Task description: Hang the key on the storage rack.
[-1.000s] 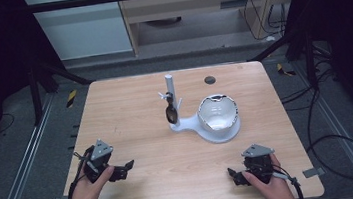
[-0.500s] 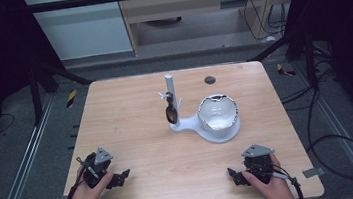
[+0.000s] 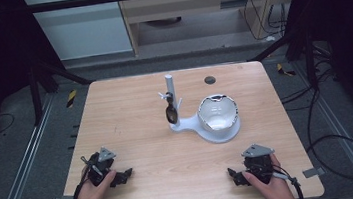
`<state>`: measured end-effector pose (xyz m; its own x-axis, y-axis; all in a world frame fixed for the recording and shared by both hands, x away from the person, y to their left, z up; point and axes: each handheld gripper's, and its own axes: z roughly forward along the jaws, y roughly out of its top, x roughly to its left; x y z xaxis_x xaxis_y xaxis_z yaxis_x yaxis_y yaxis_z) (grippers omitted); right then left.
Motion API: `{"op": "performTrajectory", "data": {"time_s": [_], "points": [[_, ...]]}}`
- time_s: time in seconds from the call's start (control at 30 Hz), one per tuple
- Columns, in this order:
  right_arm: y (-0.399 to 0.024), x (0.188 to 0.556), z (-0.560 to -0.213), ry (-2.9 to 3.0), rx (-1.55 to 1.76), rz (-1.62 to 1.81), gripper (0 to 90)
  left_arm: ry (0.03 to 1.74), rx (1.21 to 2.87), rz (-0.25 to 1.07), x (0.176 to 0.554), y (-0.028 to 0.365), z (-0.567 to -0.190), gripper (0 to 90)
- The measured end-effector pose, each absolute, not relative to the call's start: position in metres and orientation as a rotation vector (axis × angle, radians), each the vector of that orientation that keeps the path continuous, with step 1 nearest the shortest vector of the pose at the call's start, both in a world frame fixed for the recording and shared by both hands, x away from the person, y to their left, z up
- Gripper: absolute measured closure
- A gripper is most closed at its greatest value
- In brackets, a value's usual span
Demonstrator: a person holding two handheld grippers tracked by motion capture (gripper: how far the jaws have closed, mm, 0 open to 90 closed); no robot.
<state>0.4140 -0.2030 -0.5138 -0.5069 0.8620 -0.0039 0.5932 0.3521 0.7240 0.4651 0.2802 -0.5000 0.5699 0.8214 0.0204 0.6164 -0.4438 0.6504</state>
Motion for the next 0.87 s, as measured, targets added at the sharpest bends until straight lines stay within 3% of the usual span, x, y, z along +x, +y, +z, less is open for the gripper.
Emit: {"op": "performTrajectory", "data": {"time_s": [0.87], "points": [[-0.2027,0.4139,-0.5138,2.234,1.278,0.954,0.4,1.111,2.13,0.5,0.4626,0.2844,-0.5087,0.9]]}}
